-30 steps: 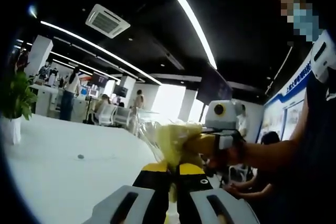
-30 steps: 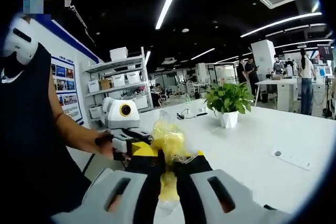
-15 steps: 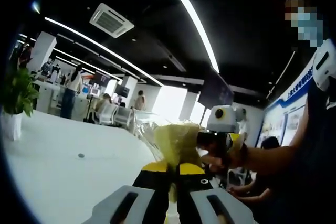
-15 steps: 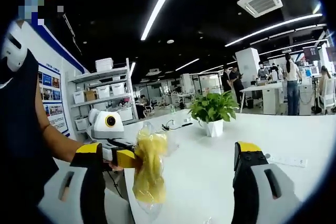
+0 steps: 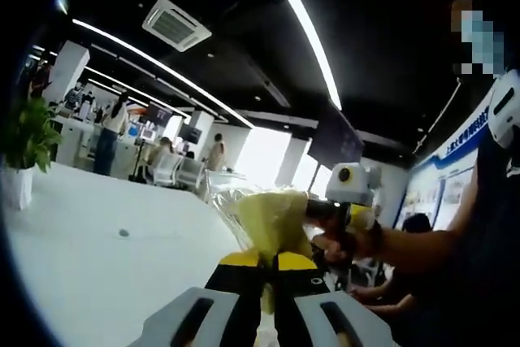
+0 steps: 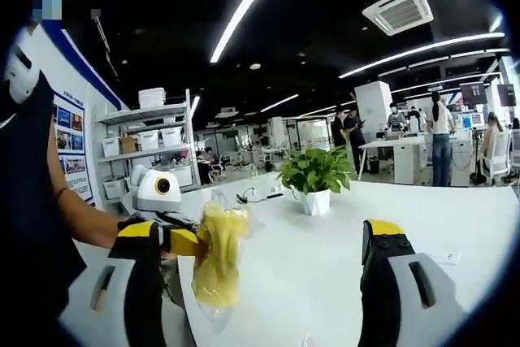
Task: Compare the silicone blocks by pressing each to a similar depth, holding the contact briefly, and releasing to observe deformation and rebound differences across the visible hardness samples.
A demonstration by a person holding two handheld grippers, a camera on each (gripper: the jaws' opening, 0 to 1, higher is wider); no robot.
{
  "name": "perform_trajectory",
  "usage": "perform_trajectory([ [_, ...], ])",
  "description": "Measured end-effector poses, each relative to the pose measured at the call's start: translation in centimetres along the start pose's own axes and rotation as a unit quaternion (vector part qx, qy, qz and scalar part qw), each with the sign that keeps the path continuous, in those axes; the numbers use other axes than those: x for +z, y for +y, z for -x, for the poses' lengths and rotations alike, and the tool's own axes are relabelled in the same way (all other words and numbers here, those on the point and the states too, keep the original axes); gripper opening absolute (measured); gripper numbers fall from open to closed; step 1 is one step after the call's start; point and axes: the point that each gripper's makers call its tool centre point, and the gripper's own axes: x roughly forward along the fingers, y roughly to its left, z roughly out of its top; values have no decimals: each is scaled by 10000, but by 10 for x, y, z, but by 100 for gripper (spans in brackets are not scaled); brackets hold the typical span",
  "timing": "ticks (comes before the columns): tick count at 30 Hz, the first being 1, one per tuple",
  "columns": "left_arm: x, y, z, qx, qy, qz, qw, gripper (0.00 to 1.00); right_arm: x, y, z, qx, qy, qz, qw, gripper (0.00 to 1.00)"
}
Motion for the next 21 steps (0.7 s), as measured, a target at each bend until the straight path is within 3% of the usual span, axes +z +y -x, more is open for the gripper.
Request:
perform_trajectory([
  [8,-8,8,-1,120,312,352,9988,1,-12,-19,33,-411,50,42,9991,97],
  [21,1,21,-6,225,594,571,9963,1,-30,-38,101,-1146,121,15,9933,97],
])
